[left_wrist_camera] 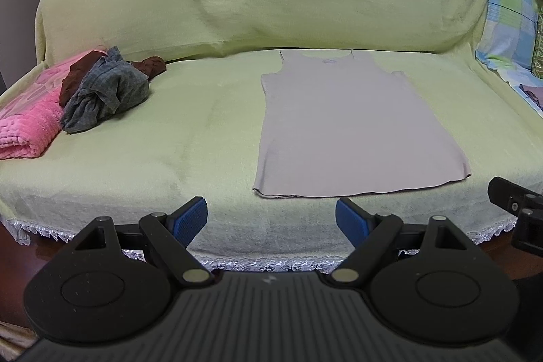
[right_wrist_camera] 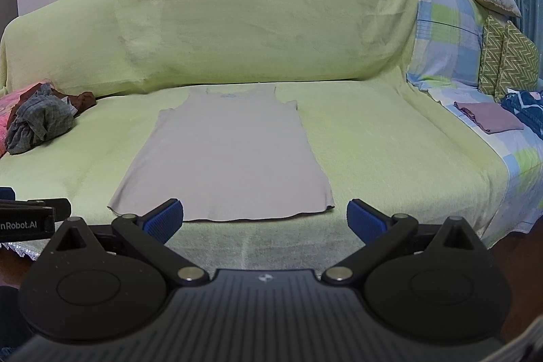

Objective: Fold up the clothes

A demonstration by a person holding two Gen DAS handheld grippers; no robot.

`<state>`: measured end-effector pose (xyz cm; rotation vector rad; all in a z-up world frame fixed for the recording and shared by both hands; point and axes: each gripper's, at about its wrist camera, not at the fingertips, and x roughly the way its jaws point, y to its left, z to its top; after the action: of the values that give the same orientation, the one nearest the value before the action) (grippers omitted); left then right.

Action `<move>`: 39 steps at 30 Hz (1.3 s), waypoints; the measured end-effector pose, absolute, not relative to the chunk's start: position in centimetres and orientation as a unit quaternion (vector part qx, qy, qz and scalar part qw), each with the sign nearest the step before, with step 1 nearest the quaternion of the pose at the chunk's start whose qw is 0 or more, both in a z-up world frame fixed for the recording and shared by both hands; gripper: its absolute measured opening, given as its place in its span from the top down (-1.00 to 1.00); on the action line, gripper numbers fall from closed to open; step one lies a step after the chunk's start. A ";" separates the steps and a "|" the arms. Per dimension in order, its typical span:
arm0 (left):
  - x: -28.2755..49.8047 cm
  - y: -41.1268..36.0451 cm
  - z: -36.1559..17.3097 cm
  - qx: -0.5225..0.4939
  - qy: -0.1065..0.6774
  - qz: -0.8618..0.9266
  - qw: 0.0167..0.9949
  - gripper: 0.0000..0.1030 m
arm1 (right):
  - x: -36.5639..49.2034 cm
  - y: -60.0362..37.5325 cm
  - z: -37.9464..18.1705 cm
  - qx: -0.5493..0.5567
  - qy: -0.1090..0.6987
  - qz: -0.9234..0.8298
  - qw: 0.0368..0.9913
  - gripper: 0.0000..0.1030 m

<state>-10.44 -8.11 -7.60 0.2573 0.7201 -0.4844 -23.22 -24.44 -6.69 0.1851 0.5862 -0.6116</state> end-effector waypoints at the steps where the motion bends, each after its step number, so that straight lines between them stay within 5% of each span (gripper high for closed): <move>1: -10.5 -8.2 -7.6 0.124 0.348 -0.234 0.899 -0.64 | -23.3 -24.5 -6.7 0.090 0.284 -0.296 0.907 -0.97; 39: -11.8 -10.6 -7.2 0.135 0.333 -0.256 0.897 -0.64 | -24.9 -26.6 -6.7 0.099 0.274 -0.313 0.904 -0.97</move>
<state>-11.77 -10.58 -7.16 0.2805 0.6893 -0.5311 -24.86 -26.56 -6.67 0.2055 0.5673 -0.6463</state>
